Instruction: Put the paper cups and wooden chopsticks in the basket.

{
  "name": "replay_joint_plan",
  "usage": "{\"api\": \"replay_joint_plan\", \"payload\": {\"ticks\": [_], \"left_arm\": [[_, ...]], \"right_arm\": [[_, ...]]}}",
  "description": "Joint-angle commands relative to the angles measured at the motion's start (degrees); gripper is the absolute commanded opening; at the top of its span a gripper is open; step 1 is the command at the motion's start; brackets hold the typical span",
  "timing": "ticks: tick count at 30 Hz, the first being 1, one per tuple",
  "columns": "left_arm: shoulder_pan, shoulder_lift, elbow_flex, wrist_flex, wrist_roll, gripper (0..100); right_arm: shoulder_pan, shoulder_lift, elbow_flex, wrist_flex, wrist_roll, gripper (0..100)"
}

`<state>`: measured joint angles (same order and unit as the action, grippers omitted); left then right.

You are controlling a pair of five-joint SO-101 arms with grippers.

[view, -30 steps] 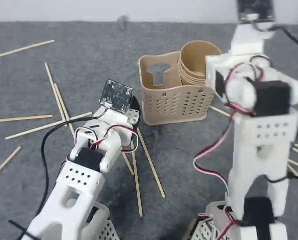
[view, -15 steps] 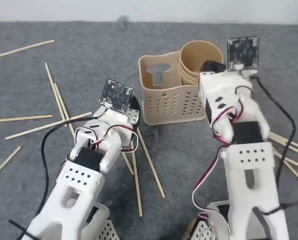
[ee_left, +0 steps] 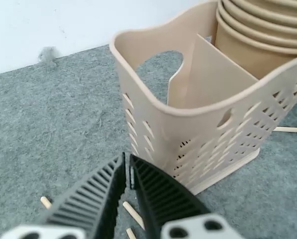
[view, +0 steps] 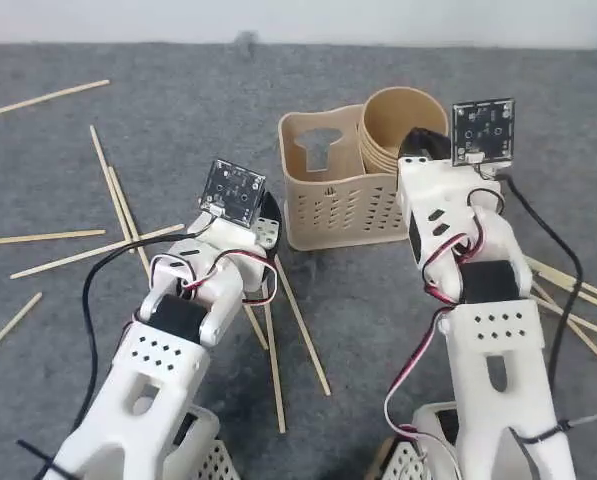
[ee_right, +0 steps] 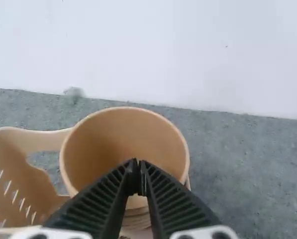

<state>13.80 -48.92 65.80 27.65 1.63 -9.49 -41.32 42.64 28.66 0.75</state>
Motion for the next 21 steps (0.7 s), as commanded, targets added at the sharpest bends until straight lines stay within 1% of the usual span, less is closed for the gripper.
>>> {"api": "replay_joint_plan", "payload": {"ticks": [1, 4, 6, 9, 12, 14, 17, 19, 21], "left_arm": [[-0.1, -1.2, -0.3, -1.7, -0.6, 1], [-0.1, -1.2, -0.3, -1.7, -0.6, 1], [-1.0, -1.4, -0.5, -1.7, -0.6, 1], [-2.0, -1.6, -0.8, -1.7, -0.3, 1], [-2.5, -1.7, -1.2, -1.7, -0.2, 1], [-4.4, -1.2, -2.5, -1.4, 0.1, 1], [-8.3, -1.5, -3.7, -1.2, 4.2, 1], [-12.8, -1.3, -6.2, 0.0, 8.2, 1], [-18.4, -1.2, -10.6, 3.2, 10.9, 1]], "right_arm": [[1.5, -4.4, -6.6, 1.5, 0.7, 1.3], [3.0, -11.1, -13.0, 10.2, 0.5, 1.3], [3.6, -15.4, -16.3, 19.4, 0.5, 2.0], [5.1, -21.8, -17.9, 33.9, 0.9, 5.8], [9.8, -25.9, -17.7, 43.4, 1.1, 6.9], [14.0, -27.2, -15.8, 47.3, 2.5, 6.9], [18.4, -27.9, -10.2, 51.1, 6.1, 6.8], [21.0, -28.4, -4.9, 51.8, 8.1, 5.4], [23.7, -29.1, 0.4, 50.4, 11.6, 0.3]]}}
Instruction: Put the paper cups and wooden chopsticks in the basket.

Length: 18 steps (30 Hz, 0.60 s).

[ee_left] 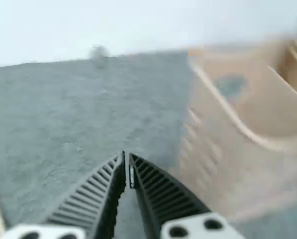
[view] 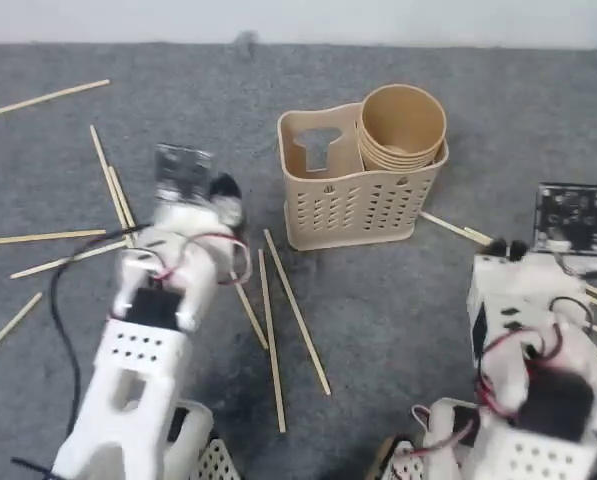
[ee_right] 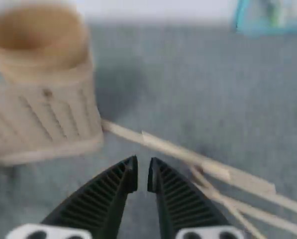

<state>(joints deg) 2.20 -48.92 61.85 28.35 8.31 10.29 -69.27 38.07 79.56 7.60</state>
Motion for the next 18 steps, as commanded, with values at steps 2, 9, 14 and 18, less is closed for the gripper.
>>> {"api": "replay_joint_plan", "payload": {"ticks": [2, 9, 14, 18], "left_arm": [[-13.3, -1.1, -12.0, 7.6, 5.1, 1], [-31.4, -1.1, -19.5, 11.7, 4.0, 1], [-37.1, -1.1, -19.6, 7.4, -1.1, 1], [-39.4, -1.0, -20.4, 6.2, -1.6, 1]], "right_arm": [[6.1, -1.6, 11.3, -3.7, 10.9, 1.6], [13.8, -10.2, 30.0, -14.8, 16.6, 0.9], [10.8, -21.8, 43.8, -19.1, 13.8, 0.9], [7.9, -32.0, 54.3, -19.6, 9.0, 0.9]]}}
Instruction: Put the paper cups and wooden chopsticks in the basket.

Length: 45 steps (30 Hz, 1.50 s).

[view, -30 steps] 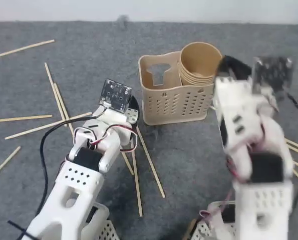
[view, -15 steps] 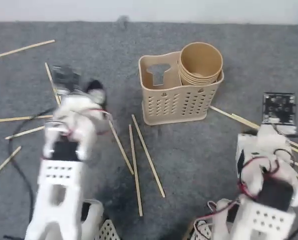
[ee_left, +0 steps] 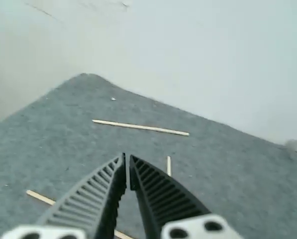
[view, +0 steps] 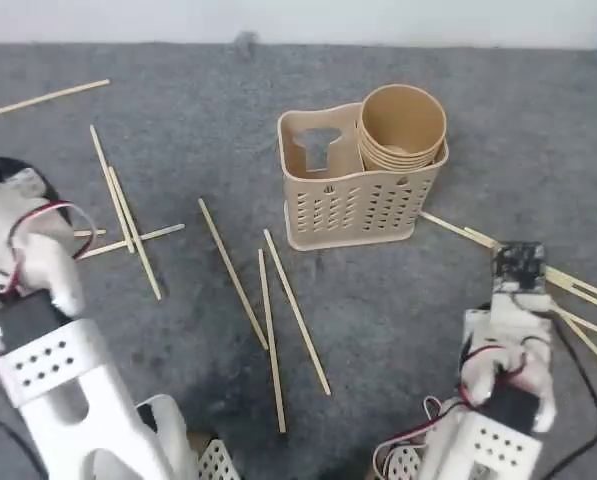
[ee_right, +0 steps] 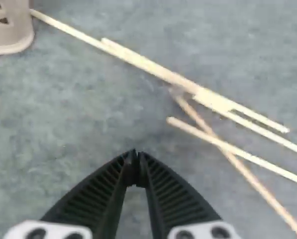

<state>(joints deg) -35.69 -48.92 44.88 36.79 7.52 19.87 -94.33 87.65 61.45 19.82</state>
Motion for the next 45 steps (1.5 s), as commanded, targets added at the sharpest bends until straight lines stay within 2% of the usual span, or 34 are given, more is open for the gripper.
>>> {"api": "replay_joint_plan", "payload": {"ticks": [1, 5, 10, 21, 26, 29, 36, 42, 45], "left_arm": [[-2.1, -0.6, -4.0, -2.3, -0.8, 1], [-4.6, 6.8, -10.5, -2.3, -0.8, 1], [-7.5, 23.6, -24.4, -2.2, -0.4, 1], [-8.5, 54.5, -53.8, -2.5, -0.9, 2], [-8.5, 68.7, -68.1, -2.7, -7.8, 2], [-8.4, 79.0, -76.8, -6.3, -9.7, 2], [-7.1, 106.6, -100.0, -21.3, -10.2, 2], [-4.8, 131.3, -123.7, -27.1, -17.6, 2], [-3.3, 142.1, -131.6, -31.8, -19.5, 2]], "right_arm": [[-1.9, -9.6, 6.7, -1.5, -4.0, 0.9], [0.1, -8.9, 6.3, -2.2, -4.0, 0.9], [0.4, -8.4, 7.2, -2.4, -4.0, 1.3], [0.3, -8.4, 8.8, -4.1, -4.0, 1.3], [0.3, -8.4, 8.8, -4.0, -4.0, 1.3], [0.3, -8.4, 8.8, -3.9, -3.9, 1.3], [0.3, -8.2, 8.9, -3.6, -0.3, 1.1], [-0.6, -7.9, 8.9, -3.6, 0.0, 1.2], [-1.9, -7.8, 8.9, -2.9, 0.1, 1.2]]}}
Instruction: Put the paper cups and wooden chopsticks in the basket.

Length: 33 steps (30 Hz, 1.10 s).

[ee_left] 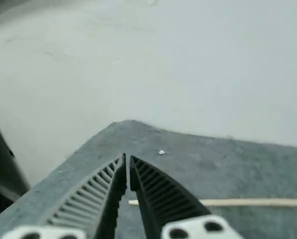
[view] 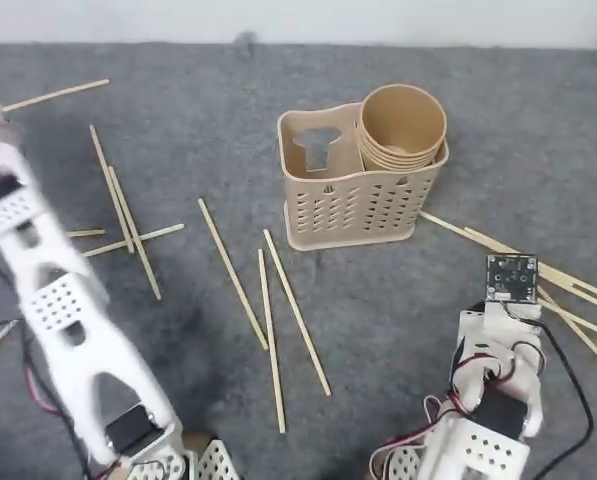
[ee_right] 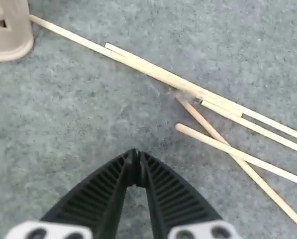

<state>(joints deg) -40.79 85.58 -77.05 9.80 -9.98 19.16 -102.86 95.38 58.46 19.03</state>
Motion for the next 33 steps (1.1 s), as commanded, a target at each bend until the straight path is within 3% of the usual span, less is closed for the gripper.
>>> {"api": "replay_joint_plan", "payload": {"ticks": [1, 5, 8, 13, 18, 22, 25, 27, 30, 33], "left_arm": [[2.2, 10.6, -11.9, -5.9, -2.5, 2], [2.9, 17.8, -18.5, -5.8, -2.4, 2], [2.8, 17.3, -19.1, 1.6, -2.4, 2], [3.2, 7.6, -19.1, 28.2, 0.1, 2], [4.1, -5.7, -19.1, 55.3, 12.7, 2], [4.8, -13.3, -19.1, 71.6, 19.3, 2], [5.4, -16.7, -19.2, 79.9, 19.4, 4], [5.4, -18.5, -19.3, 84.4, 19.6, 10], [5.4, -21.3, -19.3, 88.2, 19.7, 20], [5.2, -23.0, -19.0, 90.3, 19.7, 21]], "right_arm": [[-1.2, 0.7, 1.1, 0.1, 0.9, 1.2], [-1.2, 0.7, 1.1, 0.1, 0.9, 1.2], [-1.2, 0.7, 1.1, 0.1, 1.0, 1.3], [-1.2, 0.7, 1.1, 0.2, 1.0, 1.3], [-1.2, 0.7, 1.1, 0.2, 1.0, 1.3], [-1.2, 0.7, 1.1, 0.2, 1.0, 1.3], [-1.2, 0.7, 1.1, 0.2, 1.0, 1.3], [-1.1, 0.7, 1.1, 0.3, 2.0, 1.1], [-1.1, 0.7, 1.1, 1.0, 3.9, 0.9], [-1.2, 0.3, 1.1, 1.5, 4.0, 0.9]]}}
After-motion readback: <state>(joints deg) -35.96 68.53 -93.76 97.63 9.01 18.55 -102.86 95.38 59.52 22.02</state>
